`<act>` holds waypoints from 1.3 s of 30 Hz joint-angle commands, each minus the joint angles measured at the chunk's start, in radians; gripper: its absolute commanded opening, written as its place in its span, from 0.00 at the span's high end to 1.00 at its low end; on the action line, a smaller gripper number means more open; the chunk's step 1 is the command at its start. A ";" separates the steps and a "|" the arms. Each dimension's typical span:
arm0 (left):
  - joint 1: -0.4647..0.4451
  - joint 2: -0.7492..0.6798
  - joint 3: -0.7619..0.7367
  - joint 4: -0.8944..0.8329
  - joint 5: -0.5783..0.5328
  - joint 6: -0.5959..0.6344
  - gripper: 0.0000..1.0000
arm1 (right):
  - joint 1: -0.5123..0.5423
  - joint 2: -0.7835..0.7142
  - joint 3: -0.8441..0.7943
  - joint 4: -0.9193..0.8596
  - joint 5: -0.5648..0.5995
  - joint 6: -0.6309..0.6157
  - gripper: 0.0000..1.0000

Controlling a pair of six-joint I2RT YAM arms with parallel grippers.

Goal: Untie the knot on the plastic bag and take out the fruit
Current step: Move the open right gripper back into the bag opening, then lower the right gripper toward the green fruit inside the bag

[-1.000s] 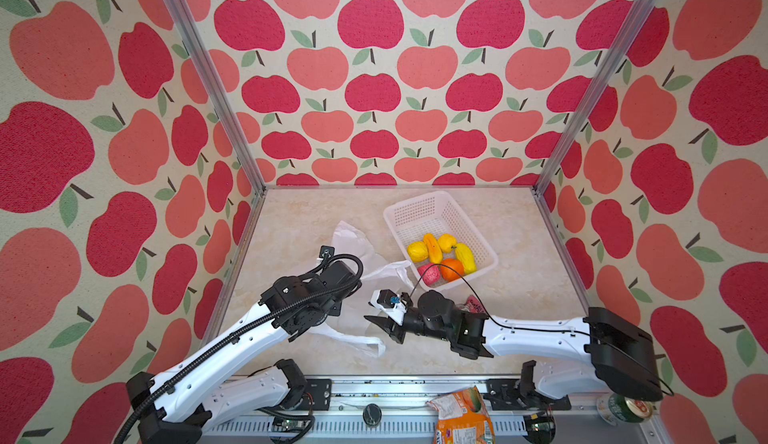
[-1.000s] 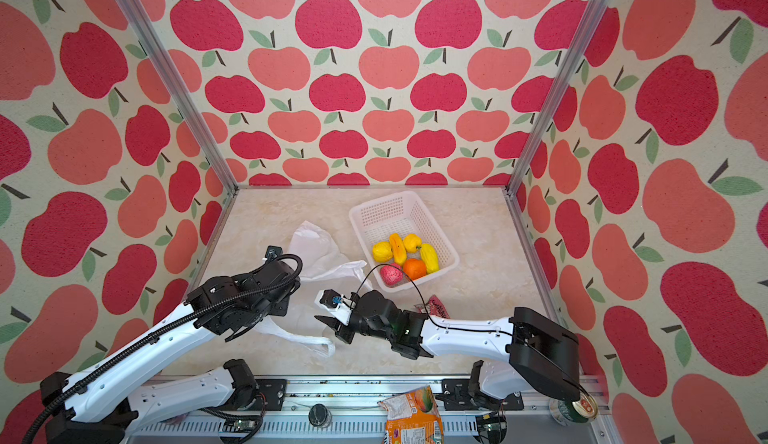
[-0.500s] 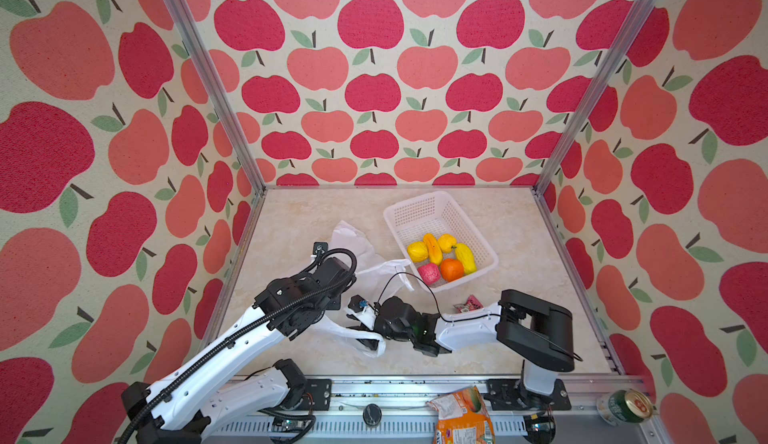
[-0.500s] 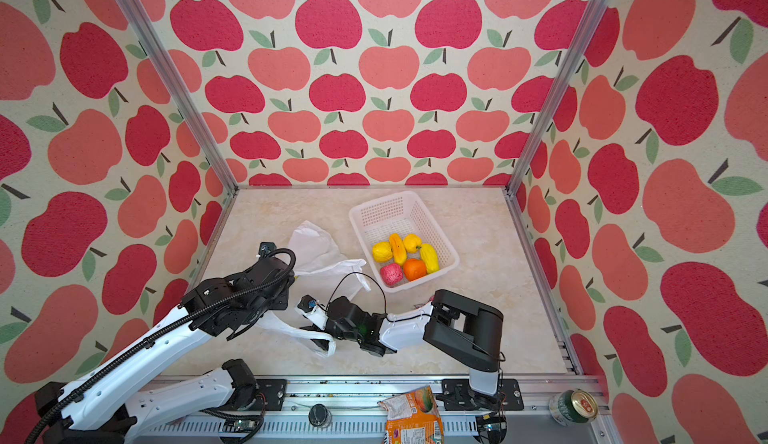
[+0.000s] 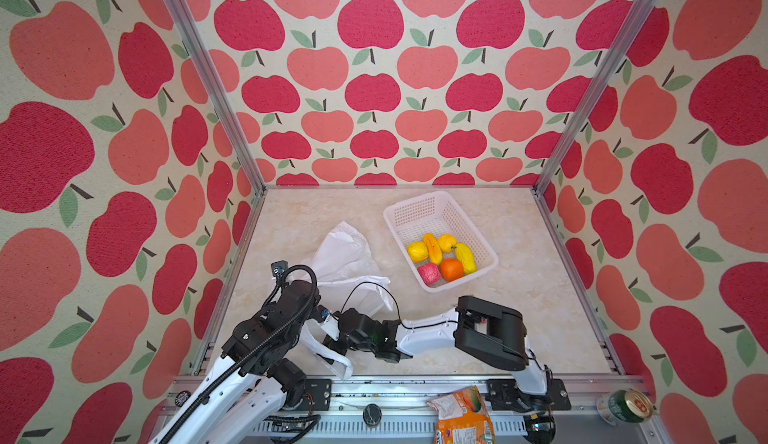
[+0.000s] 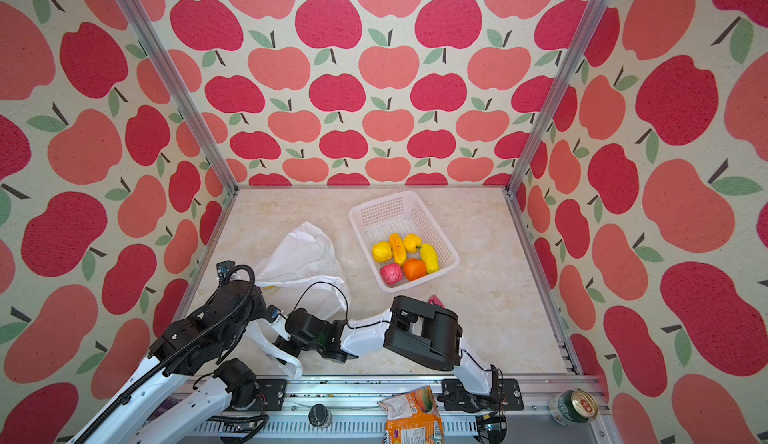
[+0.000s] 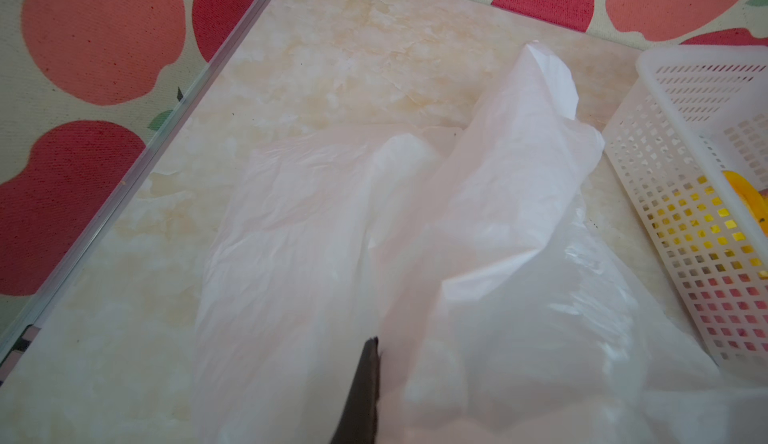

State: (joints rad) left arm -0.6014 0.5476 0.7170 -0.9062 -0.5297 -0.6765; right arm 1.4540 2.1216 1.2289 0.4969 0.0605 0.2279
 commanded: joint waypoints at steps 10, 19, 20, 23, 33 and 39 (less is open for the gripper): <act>0.023 -0.026 -0.016 0.041 0.024 0.017 1.00 | -0.042 0.011 0.075 -0.130 0.287 -0.035 0.14; 0.022 0.070 0.041 0.055 0.117 0.060 1.00 | -0.101 0.117 0.198 -0.183 0.556 -0.084 0.16; 0.022 0.073 0.055 0.052 0.141 0.064 1.00 | -0.105 0.138 0.226 -0.190 0.596 -0.095 0.16; 0.022 0.079 0.098 0.037 0.205 0.074 1.00 | -0.126 0.191 0.288 -0.196 0.660 -0.103 0.12; -0.016 0.131 0.205 -0.054 0.300 0.086 1.00 | -0.184 0.310 0.473 -0.315 0.843 -0.106 0.06; -0.071 0.166 0.219 -0.074 0.283 0.082 1.00 | -0.190 0.301 0.428 -0.208 0.919 -0.143 0.10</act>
State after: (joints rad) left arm -0.6544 0.7044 0.8974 -0.9379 -0.2531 -0.6109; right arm 1.2617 2.4180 1.6707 0.2310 0.9016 0.1139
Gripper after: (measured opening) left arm 0.056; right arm 0.909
